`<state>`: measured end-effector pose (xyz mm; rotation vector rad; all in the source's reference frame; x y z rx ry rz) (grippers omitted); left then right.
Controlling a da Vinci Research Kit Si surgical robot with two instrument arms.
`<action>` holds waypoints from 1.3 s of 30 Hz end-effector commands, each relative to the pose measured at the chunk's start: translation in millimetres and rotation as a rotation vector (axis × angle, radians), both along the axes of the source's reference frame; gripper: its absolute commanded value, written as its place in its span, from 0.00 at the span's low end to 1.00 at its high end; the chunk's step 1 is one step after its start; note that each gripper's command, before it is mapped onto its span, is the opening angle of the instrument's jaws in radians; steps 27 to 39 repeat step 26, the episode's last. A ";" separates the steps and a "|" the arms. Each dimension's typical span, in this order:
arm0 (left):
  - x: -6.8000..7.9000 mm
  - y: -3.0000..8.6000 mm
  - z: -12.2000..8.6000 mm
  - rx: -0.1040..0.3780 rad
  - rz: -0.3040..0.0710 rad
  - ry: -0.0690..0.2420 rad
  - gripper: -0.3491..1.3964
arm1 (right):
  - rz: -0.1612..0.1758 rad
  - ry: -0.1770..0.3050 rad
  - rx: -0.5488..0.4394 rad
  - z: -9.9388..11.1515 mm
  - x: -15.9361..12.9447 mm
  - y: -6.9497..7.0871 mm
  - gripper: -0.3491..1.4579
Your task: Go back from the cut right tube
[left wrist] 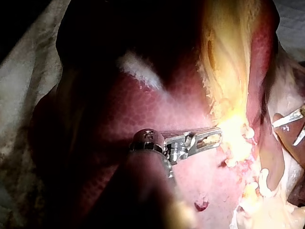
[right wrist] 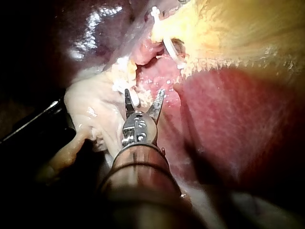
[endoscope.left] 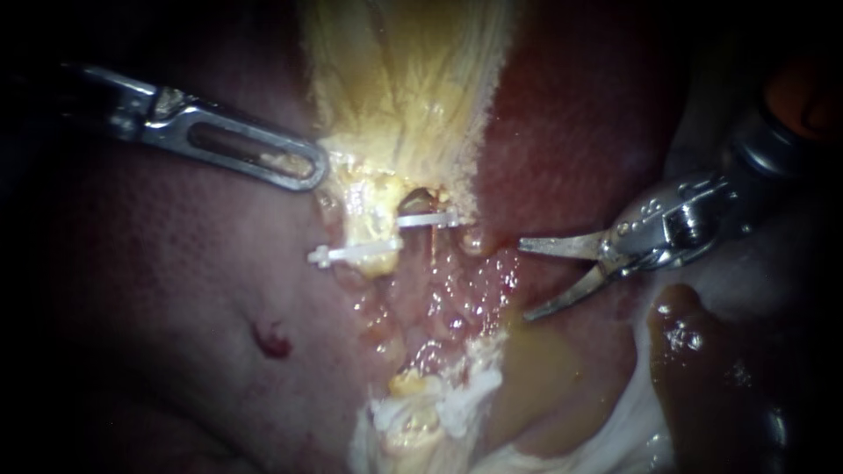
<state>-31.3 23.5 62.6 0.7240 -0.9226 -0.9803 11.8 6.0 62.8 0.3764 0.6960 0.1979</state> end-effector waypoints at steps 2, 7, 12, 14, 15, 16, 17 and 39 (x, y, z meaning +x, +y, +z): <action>-0.8 -0.1 0.7 0.000 0.004 0.001 0.00 | 0.000 0.001 0.000 0.0 -0.1 0.0 0.99; -2.7 -1.1 2.4 0.000 0.018 -0.006 0.00 | 0.001 0.000 0.001 -0.1 -0.4 0.1 0.99; -3.3 -1.6 3.1 -0.002 0.025 -0.008 0.00 | 0.004 -0.002 0.002 -0.1 -0.5 0.3 0.99; -3.3 -1.6 3.2 -0.002 0.025 -0.008 0.00 | 0.004 -0.002 0.002 -0.1 -0.6 0.3 0.99; -3.3 -1.6 3.3 -0.002 0.026 -0.009 0.00 | 0.005 -0.002 0.002 -0.1 -0.6 0.4 0.99; -3.3 -1.6 3.3 -0.002 0.026 -0.009 0.00 | 0.005 -0.003 0.002 -0.1 -0.6 0.4 0.99; -3.2 -1.5 3.4 -0.002 0.026 -0.009 0.00 | 0.005 -0.003 0.002 -0.1 -0.6 0.4 0.99; -3.2 -1.4 3.4 -0.002 0.027 -0.009 0.00 | 0.007 -0.004 0.003 -0.2 -0.6 0.5 0.99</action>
